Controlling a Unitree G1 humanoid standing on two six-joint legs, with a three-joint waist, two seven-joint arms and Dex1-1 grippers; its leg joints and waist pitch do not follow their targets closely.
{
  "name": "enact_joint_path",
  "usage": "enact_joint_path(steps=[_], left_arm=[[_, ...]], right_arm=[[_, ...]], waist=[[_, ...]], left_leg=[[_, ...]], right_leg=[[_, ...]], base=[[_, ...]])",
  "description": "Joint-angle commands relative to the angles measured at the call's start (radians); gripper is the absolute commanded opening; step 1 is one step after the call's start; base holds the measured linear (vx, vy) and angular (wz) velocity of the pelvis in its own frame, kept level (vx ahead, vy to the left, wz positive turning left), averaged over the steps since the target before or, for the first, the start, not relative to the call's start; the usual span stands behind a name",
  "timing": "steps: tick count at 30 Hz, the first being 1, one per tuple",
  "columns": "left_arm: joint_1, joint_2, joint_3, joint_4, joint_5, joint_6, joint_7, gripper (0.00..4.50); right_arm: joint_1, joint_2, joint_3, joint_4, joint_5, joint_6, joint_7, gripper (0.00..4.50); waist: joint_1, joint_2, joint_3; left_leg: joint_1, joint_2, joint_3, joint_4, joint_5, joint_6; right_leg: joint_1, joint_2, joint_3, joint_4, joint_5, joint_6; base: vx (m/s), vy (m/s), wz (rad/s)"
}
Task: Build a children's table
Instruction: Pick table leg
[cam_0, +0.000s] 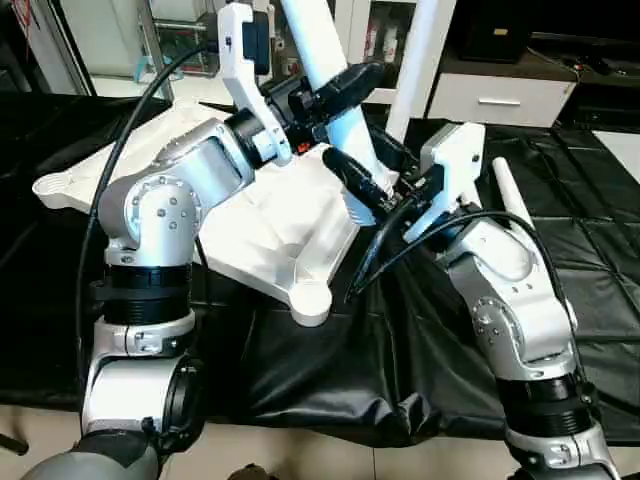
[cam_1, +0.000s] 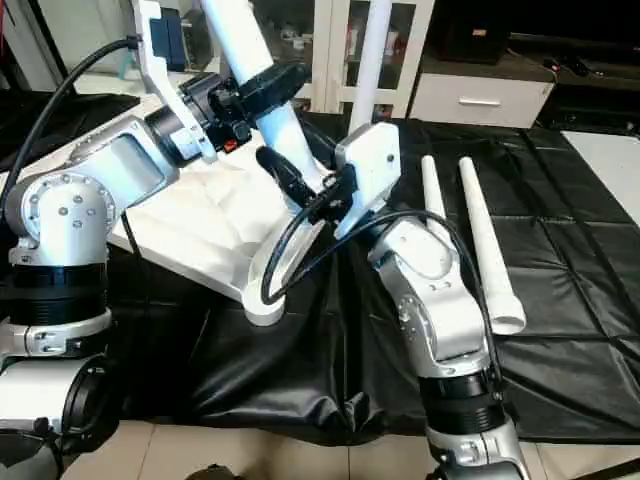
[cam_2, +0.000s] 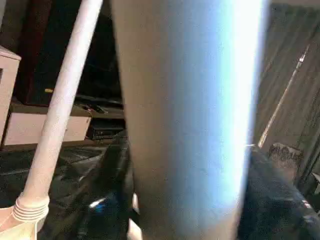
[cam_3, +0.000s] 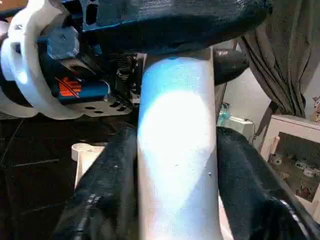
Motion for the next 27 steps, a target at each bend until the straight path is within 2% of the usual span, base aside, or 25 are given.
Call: enact_joint_path(steps=[1,2,3,4,6,7,8,10,11,13,16,19,21,22,23,24,25,26,27], left_arm=[[-0.016,0.009,0.023,0.009,-0.008,0.013,0.022,2.40],[-0.016,0.010,0.026,0.011,-0.008,0.013,0.028,2.27],[-0.017,0.012,0.027,0.013,-0.010,0.015,0.032,2.21],[-0.019,0.015,0.028,0.014,-0.012,0.018,0.031,2.21],[-0.021,0.017,0.028,0.016,-0.014,0.019,0.031,2.00],[-0.025,0.023,0.025,0.021,-0.010,0.017,0.029,1.95],[-0.028,0.025,0.025,0.026,-0.005,0.013,0.031,1.95],[-0.035,0.028,0.027,0.041,0.005,0.006,0.036,1.92],[-0.046,0.046,0.021,0.072,0.031,-0.011,0.023,1.90],[-0.050,0.047,0.025,0.081,0.030,-0.013,0.023,1.88],[-0.055,0.051,0.027,0.096,0.036,-0.023,0.023,1.88],[-0.062,0.061,0.016,0.112,0.058,-0.038,0.025,1.88],[-0.077,0.071,0.006,0.129,0.067,-0.048,0.009,1.88],[-0.081,0.074,0.005,0.132,0.066,-0.050,0.002,1.88],[-0.082,0.074,0.005,0.133,0.066,-0.050,0.000,1.88],[-0.084,0.076,0.004,0.136,0.066,-0.051,-0.006,1.88],[-0.088,0.078,0.001,0.140,0.066,-0.053,-0.013,1.88],[-0.089,0.078,0.001,0.140,0.066,-0.053,-0.014,1.88],[-0.091,0.081,-0.002,0.142,0.063,-0.054,-0.023,1.88]], right_arm=[[-0.019,-0.005,-0.011,-0.001,0.004,-0.015,0.000,2.77],[-0.021,-0.003,-0.011,0.001,0.008,-0.012,0.004,2.92],[-0.022,-0.001,-0.011,0.003,0.008,-0.012,0.005,3.00],[-0.024,0.000,-0.012,0.005,0.008,-0.011,0.005,3.04],[-0.026,0.001,-0.012,0.007,0.008,-0.012,0.004,3.35],[-0.028,0.003,-0.014,0.011,0.010,-0.013,0.002,3.44],[-0.030,0.005,-0.016,0.012,0.013,-0.013,0.000,3.44],[-0.035,0.008,-0.021,0.016,0.023,-0.010,-0.003,3.66],[-0.063,0.025,-0.086,0.004,0.120,0.075,-0.028,3.78],[-0.075,0.024,-0.111,0.002,0.154,0.106,-0.032,3.87],[-0.108,-0.012,-0.170,0.022,0.216,0.178,-0.026,4.10],[-0.127,-0.040,-0.221,0.043,0.274,0.235,-0.024,4.20],[-0.151,-0.114,-0.271,0.107,0.344,0.400,0.000,4.20],[-0.155,-0.140,-0.272,0.126,0.358,0.462,0.016,4.20],[-0.156,-0.146,-0.273,0.131,0.362,0.476,0.019,4.20],[-0.159,-0.165,-0.273,0.145,0.372,0.524,0.031,4.20],[-0.157,-0.197,-0.274,0.168,0.406,0.596,0.068,4.20],[-0.156,-0.202,-0.274,0.172,0.413,0.608,0.075,4.20],[-0.160,-0.210,-0.307,0.193,0.486,0.652,0.096,4.20]], waist=[[0.002,-0.003,-0.072],[0.001,-0.005,-0.072],[0.002,-0.004,-0.073],[0.002,0.001,-0.073],[0.002,0.001,-0.074],[0.003,0.007,-0.075],[0.002,0.004,-0.074],[0.001,0.007,-0.074],[0.001,0.008,-0.073],[-0.001,0.009,-0.074],[0.002,0.010,-0.074],[0.003,0.000,-0.075],[0.004,0.002,-0.076],[0.006,0.005,-0.076],[0.005,0.003,-0.074],[0.007,0.002,-0.076],[0.006,-0.008,-0.076],[0.008,-0.006,-0.077],[0.008,-0.008,-0.077]], left_leg=[[0.016,0.082,-0.027,-0.068,-0.026,0.047],[0.017,0.081,-0.027,-0.067,-0.023,0.047],[0.018,0.082,-0.027,-0.067,-0.019,0.048],[0.017,0.081,-0.028,-0.066,-0.016,0.049],[0.018,0.082,-0.028,-0.067,-0.015,0.049],[0.019,0.082,-0.029,-0.066,-0.016,0.046],[0.018,0.082,-0.028,-0.067,-0.021,0.044],[0.020,0.082,-0.029,-0.068,-0.035,0.038],[0.020,0.082,-0.030,-0.070,-0.040,0.034],[0.023,0.084,-0.032,-0.071,-0.052,0.034],[0.022,0.082,-0.029,-0.069,-0.037,0.022],[0.019,0.080,-0.027,-0.068,-0.022,0.028],[0.021,0.078,-0.027,-0.066,-0.017,0.032],[0.021,0.078,-0.027,-0.064,-0.011,0.030],[0.020,0.077,-0.026,-0.065,-0.015,0.031],[0.018,0.079,-0.026,-0.064,-0.010,0.028],[0.017,0.077,-0.024,-0.064,-0.002,0.034],[0.017,0.077,-0.026,-0.062,0.003,0.039],[0.016,0.077,-0.023,-0.060,0.011,0.049]], right_leg=[[0.053,-0.098,0.051,-0.061,0.083,-0.241],[0.054,-0.097,0.051,-0.062,0.090,-0.240],[0.053,-0.097,0.051,-0.060,0.098,-0.241],[0.053,-0.097,0.051,-0.060,0.104,-0.241],[0.052,-0.096,0.051,-0.059,0.114,-0.244],[0.051,-0.097,0.050,-0.058,0.116,-0.245],[0.052,-0.096,0.050,-0.059,0.117,-0.246],[0.051,-0.095,0.051,-0.060,0.112,-0.246],[0.053,-0.096,0.051,-0.061,0.110,-0.245],[0.053,-0.095,0.050,-0.061,0.099,-0.248],[0.054,-0.095,0.051,-0.059,0.126,-0.250],[0.058,-0.097,0.051,-0.061,0.139,-0.249],[0.060,-0.096,0.050,-0.061,0.119,-0.253],[0.059,-0.096,0.050,-0.061,0.114,-0.255],[0.060,-0.093,0.050,-0.064,0.109,-0.256],[0.061,-0.098,0.050,-0.061,0.118,-0.259],[0.064,-0.097,0.049,-0.062,0.125,-0.263],[0.066,-0.099,0.049,-0.060,0.130,-0.268],[0.064,-0.102,0.049,-0.061,0.134,-0.273]], base=[[0.000,0.000,0.00],[0.000,0.000,0.00],[0.000,0.000,0.00],[0.000,0.000,0.00],[0.000,0.000,0.00],[0.000,0.000,0.00],[0.000,0.000,0.00],[0.000,0.000,0.00],[0.000,0.000,0.00],[0.000,0.000,0.00],[0.000,0.000,0.00],[0.000,0.000,0.00],[0.000,0.000,0.00],[0.000,0.000,0.00],[0.000,0.000,0.00],[0.000,0.000,0.00],[0.000,0.000,0.00],[0.000,0.000,0.00],[0.000,0.000,0.00]])
